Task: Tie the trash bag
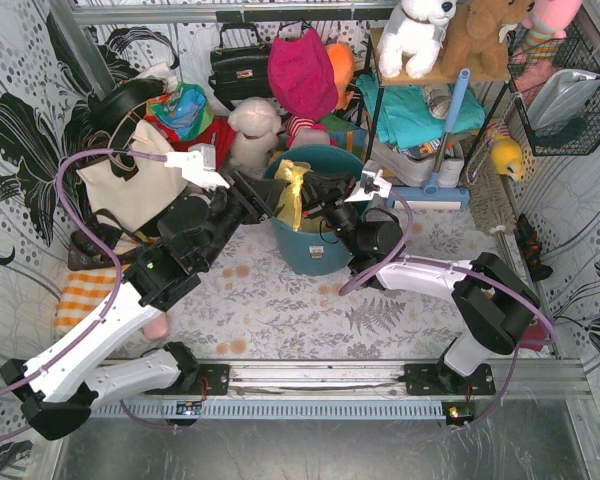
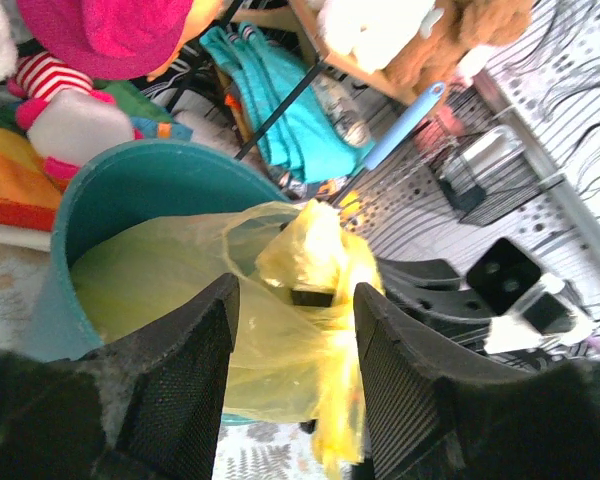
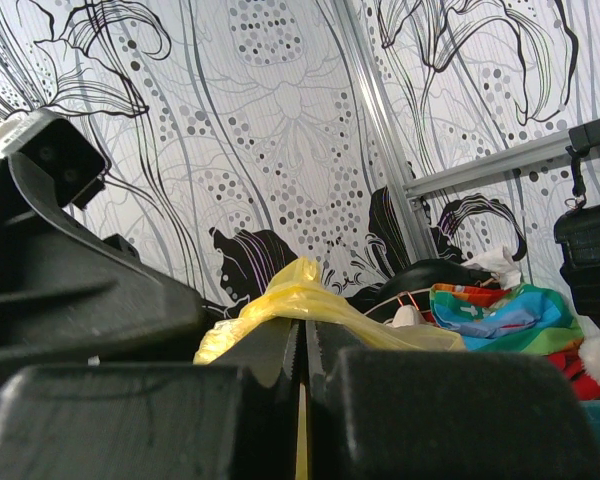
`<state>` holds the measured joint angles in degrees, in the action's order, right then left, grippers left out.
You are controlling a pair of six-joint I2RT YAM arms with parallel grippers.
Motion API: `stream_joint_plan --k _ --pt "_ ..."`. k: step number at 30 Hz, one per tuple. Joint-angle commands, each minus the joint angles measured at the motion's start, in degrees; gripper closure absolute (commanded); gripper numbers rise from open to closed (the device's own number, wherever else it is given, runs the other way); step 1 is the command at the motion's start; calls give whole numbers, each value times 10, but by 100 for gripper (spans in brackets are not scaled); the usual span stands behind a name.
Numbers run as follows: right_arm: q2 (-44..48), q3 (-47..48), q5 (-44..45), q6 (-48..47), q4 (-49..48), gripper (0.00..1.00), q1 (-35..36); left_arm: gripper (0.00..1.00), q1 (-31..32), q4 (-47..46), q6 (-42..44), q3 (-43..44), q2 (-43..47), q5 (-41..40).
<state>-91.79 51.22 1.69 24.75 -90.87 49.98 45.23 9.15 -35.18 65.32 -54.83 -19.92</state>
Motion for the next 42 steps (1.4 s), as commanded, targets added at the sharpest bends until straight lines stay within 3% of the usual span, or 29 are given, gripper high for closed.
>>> stream_joint_plan --k 1,14,28,31,38,42 --pt "10 5 2 -6 -65 100 2 41 -2 -27 -41 24 14 -14" --pt "17 3 -5 0 -65 100 2 36 -42 -170 -160 -44 -9 62" --pt "16 1 -5 1 -65 100 2 31 -76 -220 -208 -54 -54 142" --pt "17 0 -5 -1 -65 100 2 36 -78 -222 -208 -55 -54 147" --pt "19 -2 0 -4 -64 100 2 58 -81 -216 -205 -59 -44 150" --pt "19 -3 0 -3 -64 100 2 63 -81 -215 -199 -61 -41 149"
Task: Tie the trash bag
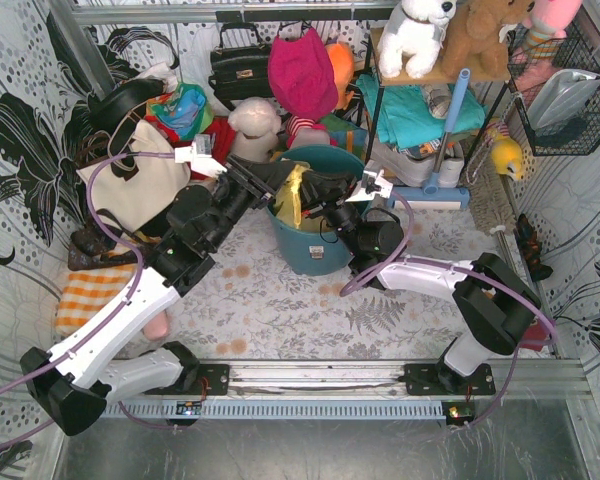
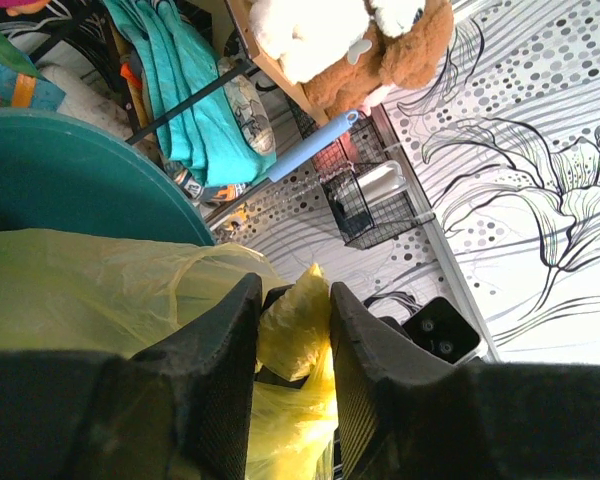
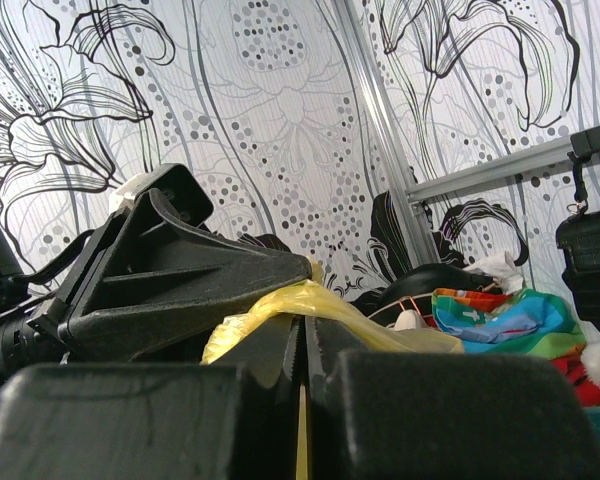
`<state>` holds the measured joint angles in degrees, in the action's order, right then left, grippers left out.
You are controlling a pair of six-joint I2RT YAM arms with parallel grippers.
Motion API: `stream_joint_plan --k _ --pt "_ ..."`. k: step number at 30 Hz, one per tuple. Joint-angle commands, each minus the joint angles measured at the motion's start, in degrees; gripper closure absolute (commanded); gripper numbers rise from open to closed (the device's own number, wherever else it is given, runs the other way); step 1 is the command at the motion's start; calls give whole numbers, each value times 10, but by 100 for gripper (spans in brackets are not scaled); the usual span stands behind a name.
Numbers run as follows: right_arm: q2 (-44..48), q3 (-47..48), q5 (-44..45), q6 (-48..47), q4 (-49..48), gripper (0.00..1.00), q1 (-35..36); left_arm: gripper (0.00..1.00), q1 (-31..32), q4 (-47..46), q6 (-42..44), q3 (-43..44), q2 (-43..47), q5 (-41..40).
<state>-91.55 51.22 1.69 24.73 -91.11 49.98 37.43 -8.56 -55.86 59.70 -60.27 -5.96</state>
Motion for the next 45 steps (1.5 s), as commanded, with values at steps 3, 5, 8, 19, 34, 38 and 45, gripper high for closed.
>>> stream_joint_plan --k 3,5,8,19,34,38,45 --pt "19 -6 0 -4 -62 87 2 67 -3 -41 11 -4 13 9" --pt "21 -9 0 -1 -62 75 2 67 -3 -43 16 -3 12 8" --pt "26 -16 0 0 -62 72 2 68 -3 -42 21 -1 12 6" --pt "38 -34 5 -1 -62 80 2 77 -3 -38 42 14 13 10" --pt "90 -82 14 30 -28 70 2 91 -3 -42 104 33 3 40" --pt "152 -103 18 56 73 62 2 92 -3 -41 130 39 -3 50" --pt "261 -90 -3 117 350 55 2 96 -3 -45 184 44 -9 59"
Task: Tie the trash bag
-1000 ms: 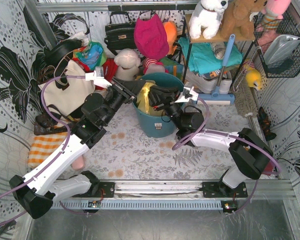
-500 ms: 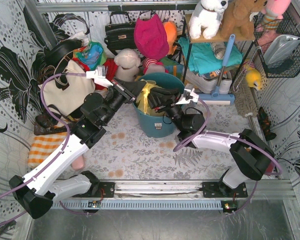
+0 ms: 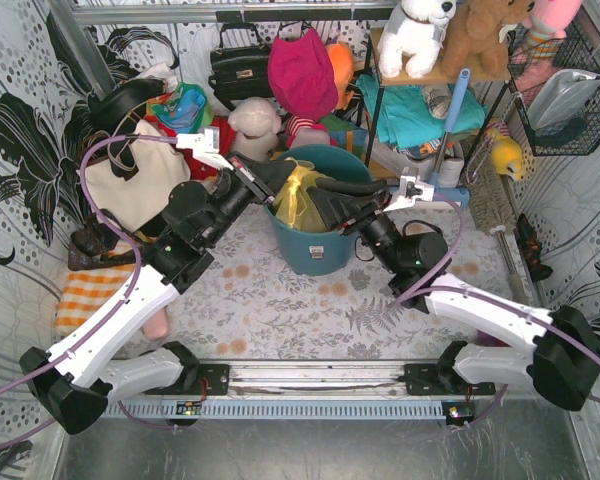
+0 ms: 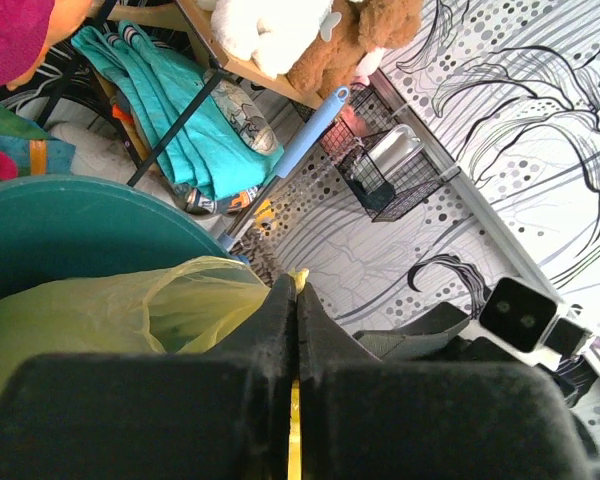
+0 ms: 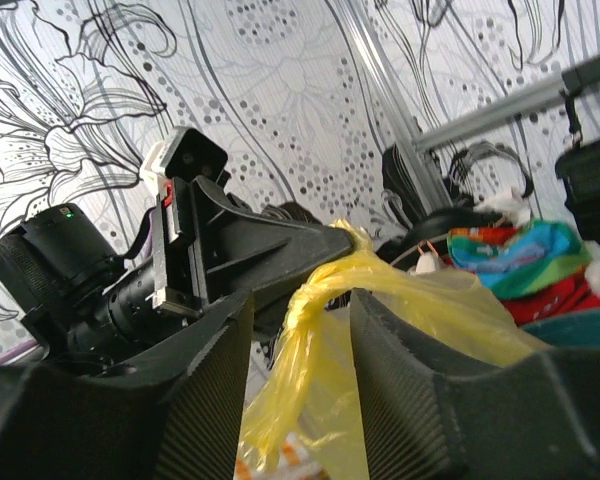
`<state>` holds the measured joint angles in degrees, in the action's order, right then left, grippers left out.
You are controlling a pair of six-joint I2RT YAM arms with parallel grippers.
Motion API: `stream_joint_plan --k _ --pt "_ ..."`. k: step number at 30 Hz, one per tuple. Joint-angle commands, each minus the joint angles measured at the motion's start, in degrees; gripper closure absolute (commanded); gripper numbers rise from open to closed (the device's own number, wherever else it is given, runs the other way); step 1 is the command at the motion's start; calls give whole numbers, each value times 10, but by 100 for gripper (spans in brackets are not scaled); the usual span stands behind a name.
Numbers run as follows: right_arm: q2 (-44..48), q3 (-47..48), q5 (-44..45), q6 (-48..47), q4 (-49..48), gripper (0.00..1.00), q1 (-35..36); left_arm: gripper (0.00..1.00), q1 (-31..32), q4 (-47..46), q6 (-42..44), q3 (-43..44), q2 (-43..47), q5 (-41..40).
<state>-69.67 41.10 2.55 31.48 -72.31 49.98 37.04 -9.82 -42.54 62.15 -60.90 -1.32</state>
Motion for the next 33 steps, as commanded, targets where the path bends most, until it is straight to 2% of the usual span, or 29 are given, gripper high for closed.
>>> stream_joint_plan --k 1,4,10,13,15,18,22,25,28,30,33 --pt "49 25 -15 57 204 54 2 96 1 -37 59 20 -2 15" --pt "60 51 -37 74 283 53 2 96 1 -40 73 24 -7 22" --pt "38 82 -96 94 305 54 2 97 1 -33 78 26 -15 24" --pt "28 93 -112 100 306 62 2 97 1 -34 75 26 -16 25" --pt "25 96 -115 104 306 63 2 97 1 -33 75 27 -17 27" --pt "21 101 -119 107 304 63 2 97 1 -33 75 27 -17 31" --pt "10 112 -124 107 312 57 2 97 1 -34 72 27 -18 32" --pt "4 115 -122 106 312 58 2 98 1 -35 70 28 -21 35" --pt "5 116 -112 99 315 70 2 98 1 -34 70 29 -22 35" --pt "10 113 -106 93 319 84 2 98 1 -35 71 29 -22 34" --pt "27 108 -101 89 334 98 2 98 1 -34 74 29 -23 32"
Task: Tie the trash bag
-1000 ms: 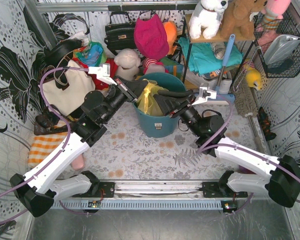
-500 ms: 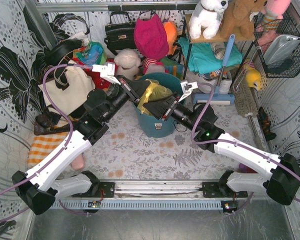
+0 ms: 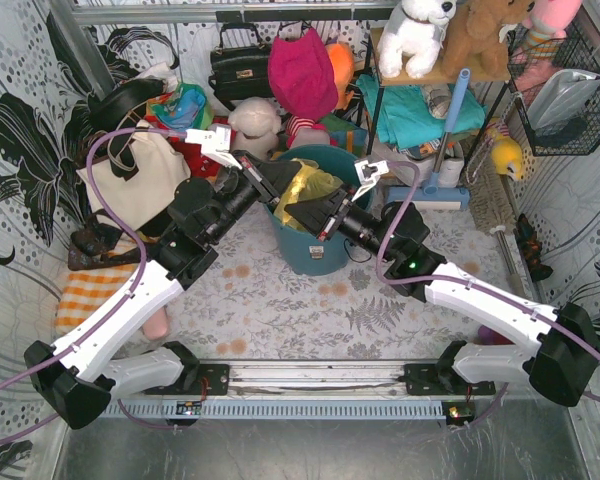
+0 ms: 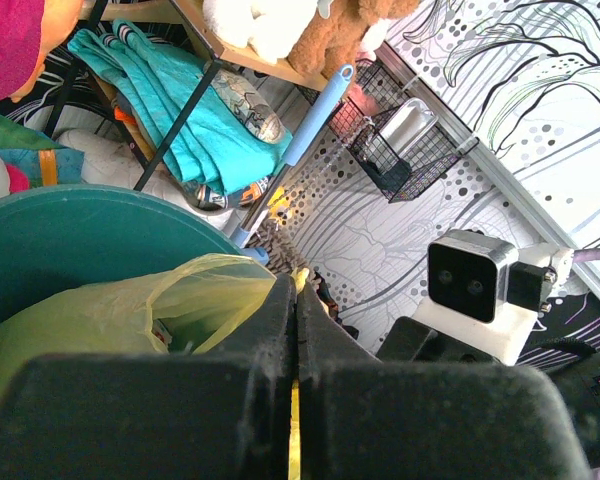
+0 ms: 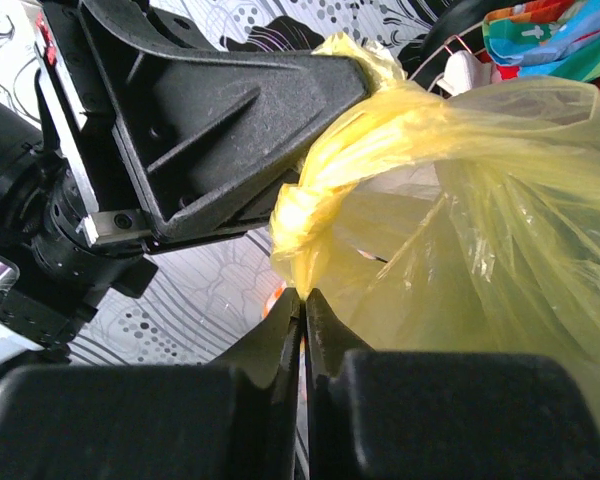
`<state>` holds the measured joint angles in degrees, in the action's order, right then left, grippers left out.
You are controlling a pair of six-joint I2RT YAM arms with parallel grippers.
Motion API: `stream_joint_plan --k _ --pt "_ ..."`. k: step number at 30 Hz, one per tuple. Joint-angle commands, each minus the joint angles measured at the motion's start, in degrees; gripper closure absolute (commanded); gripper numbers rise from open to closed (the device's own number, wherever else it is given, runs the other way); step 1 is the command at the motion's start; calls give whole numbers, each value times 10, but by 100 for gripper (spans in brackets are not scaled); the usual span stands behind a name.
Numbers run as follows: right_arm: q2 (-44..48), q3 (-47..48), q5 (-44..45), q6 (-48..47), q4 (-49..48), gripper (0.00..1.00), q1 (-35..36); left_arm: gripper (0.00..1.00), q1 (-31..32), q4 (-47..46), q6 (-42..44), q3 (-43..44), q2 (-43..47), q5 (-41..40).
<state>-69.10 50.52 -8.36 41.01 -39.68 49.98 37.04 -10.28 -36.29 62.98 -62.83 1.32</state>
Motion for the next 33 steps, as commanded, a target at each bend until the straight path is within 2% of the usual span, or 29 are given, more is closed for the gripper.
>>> stream_joint_plan --k 1,16,33 --pt "27 14 9 -7 19 100 2 98 1 -29 13 21 -4 4" --pt "98 63 12 -49 258 100 2 98 1 3 110 47 -26 -65" --pt "158 60 40 -67 401 100 2 99 1 20 199 78 -79 -124"
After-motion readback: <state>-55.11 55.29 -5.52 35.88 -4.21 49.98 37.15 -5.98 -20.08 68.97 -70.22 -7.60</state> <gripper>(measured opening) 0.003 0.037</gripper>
